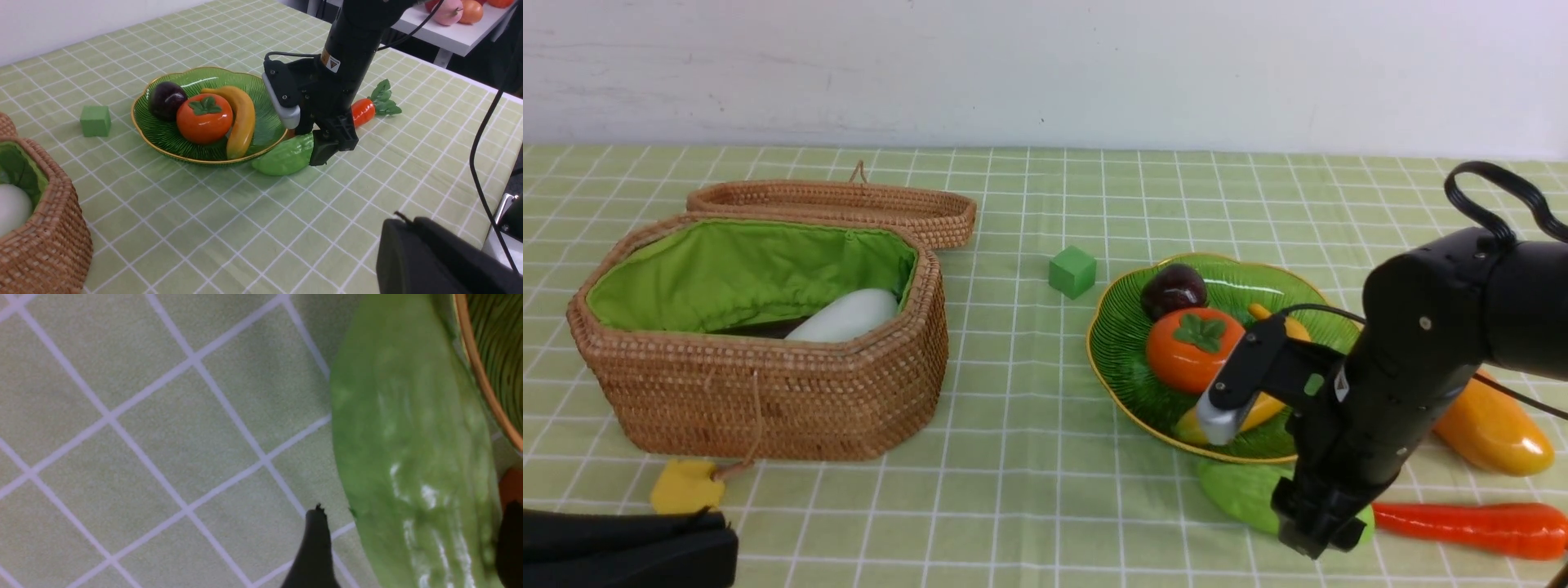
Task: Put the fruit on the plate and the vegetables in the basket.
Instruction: Take a chayote with your right arm and place it on the basket on the left.
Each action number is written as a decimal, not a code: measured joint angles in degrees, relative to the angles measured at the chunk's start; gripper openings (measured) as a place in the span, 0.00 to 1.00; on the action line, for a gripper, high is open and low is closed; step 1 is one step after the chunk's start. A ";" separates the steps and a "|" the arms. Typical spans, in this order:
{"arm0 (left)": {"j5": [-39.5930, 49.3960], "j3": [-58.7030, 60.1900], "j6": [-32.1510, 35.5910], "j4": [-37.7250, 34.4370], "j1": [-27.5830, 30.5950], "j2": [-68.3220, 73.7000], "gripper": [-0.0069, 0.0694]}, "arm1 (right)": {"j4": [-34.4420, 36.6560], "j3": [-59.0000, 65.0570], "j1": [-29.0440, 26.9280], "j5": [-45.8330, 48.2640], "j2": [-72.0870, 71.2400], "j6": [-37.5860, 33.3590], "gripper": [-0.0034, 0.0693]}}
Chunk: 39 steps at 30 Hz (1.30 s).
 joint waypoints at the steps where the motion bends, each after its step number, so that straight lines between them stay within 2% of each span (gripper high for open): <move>1: 0.00 0.00 0.00 0.00 0.00 0.00 0.09 | 0.00 0.00 0.00 -0.08 0.00 0.00 0.79; 9: 0.00 0.00 0.15 0.00 0.00 0.00 0.10 | -0.48 0.00 0.00 -0.49 0.27 0.74 0.79; 18: 0.00 0.00 0.15 0.00 0.00 0.00 0.10 | -0.43 0.00 0.00 -0.76 0.54 0.91 0.89; 39: -2.36 0.00 1.73 0.00 0.00 0.00 0.10 | -0.37 0.00 0.00 -1.36 3.99 0.91 0.86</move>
